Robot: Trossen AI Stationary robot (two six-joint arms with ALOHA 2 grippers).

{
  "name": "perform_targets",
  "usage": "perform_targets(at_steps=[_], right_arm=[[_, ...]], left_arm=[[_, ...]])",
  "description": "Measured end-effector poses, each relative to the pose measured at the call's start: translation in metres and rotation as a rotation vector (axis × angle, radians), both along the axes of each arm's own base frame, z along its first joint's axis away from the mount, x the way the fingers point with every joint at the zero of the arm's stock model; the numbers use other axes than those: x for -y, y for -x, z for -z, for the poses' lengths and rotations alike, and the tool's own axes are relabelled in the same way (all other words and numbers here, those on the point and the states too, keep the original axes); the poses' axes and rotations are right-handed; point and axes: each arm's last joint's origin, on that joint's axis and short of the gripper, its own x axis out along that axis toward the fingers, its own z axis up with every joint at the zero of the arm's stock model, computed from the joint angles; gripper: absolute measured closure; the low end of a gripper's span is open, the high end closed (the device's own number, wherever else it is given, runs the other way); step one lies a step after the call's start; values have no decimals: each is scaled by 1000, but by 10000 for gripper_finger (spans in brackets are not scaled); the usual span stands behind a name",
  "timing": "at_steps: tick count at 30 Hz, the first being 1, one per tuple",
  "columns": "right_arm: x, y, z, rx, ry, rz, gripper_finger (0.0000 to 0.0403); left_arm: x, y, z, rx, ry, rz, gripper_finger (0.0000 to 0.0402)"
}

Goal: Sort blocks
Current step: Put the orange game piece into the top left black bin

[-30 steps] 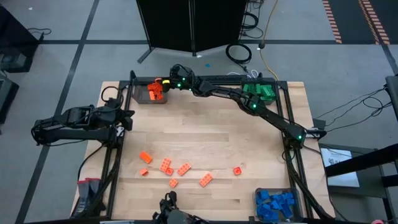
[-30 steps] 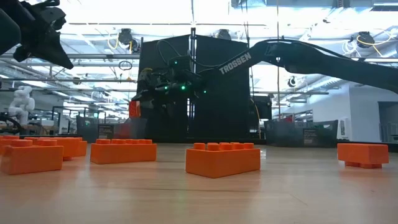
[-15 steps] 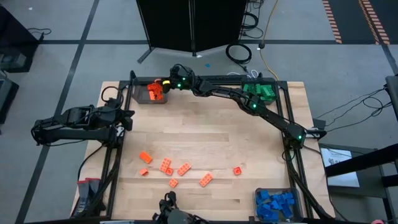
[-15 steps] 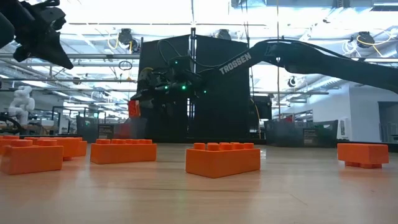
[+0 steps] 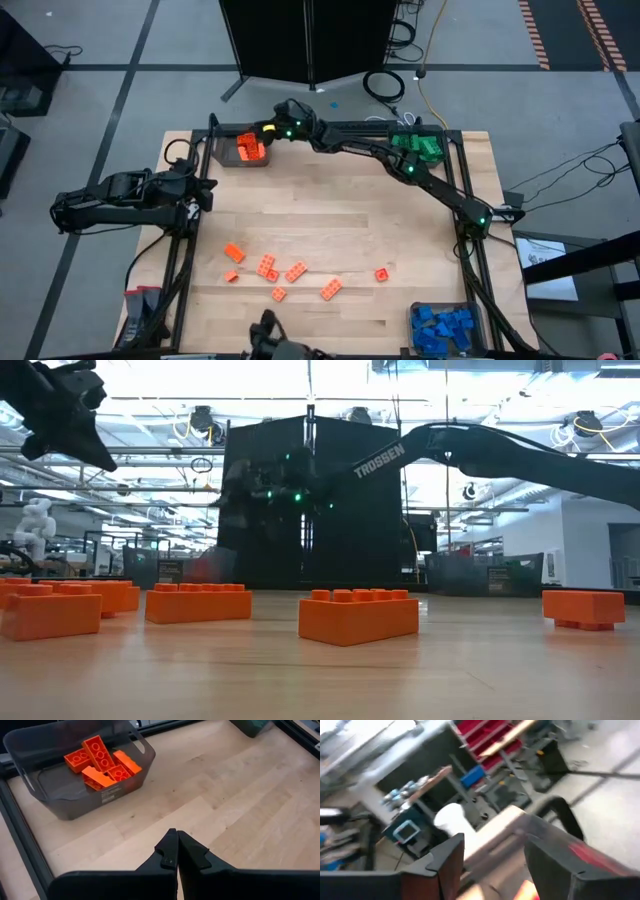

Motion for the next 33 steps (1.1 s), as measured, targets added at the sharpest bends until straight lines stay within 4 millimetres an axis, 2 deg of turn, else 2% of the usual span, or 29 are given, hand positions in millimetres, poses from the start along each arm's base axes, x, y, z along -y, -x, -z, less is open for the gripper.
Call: perform_targets(at_steps=[2,4,5,7,9,10,13,15,18,20,23,27,29,33], right_arm=[[-7,0,-19,11,55,-58,210],[-27,-1,-46,-5,129,-150,216],[-42,-2,-64,-17,174,-204,219],[-76,-4,-87,-63,263,-308,224],[-114,-10,-91,-146,361,-399,226],[-133,-13,-86,-191,404,-447,226],[-184,-23,-58,-345,491,-536,226],[-213,-26,-49,-405,569,-545,227],[-244,-30,-52,-414,671,-499,227],[-259,-35,-44,-396,701,-501,229],[-274,-41,-25,-390,703,-516,237],[-276,-45,-25,-333,674,-492,268],[-275,-46,-18,-353,638,-486,297],[-280,-48,10,-422,600,-519,379]], left_arm=[[0,0,0,-1,2,2,401],[0,0,0,-1,2,2,401],[0,0,0,-1,0,3,401],[0,0,0,-5,-5,4,401],[0,0,0,-5,-8,1,401],[0,0,0,-7,-8,1,401],[0,0,0,-12,-8,1,401],[0,1,1,-13,-9,0,401],[0,1,0,-11,-7,-2,401],[0,1,0,-10,-7,-6,401],[0,1,0,-9,-6,-7,401],[0,1,1,-10,-6,-6,401],[0,1,1,-10,-1,-1,401],[0,1,1,-14,5,4,401]])
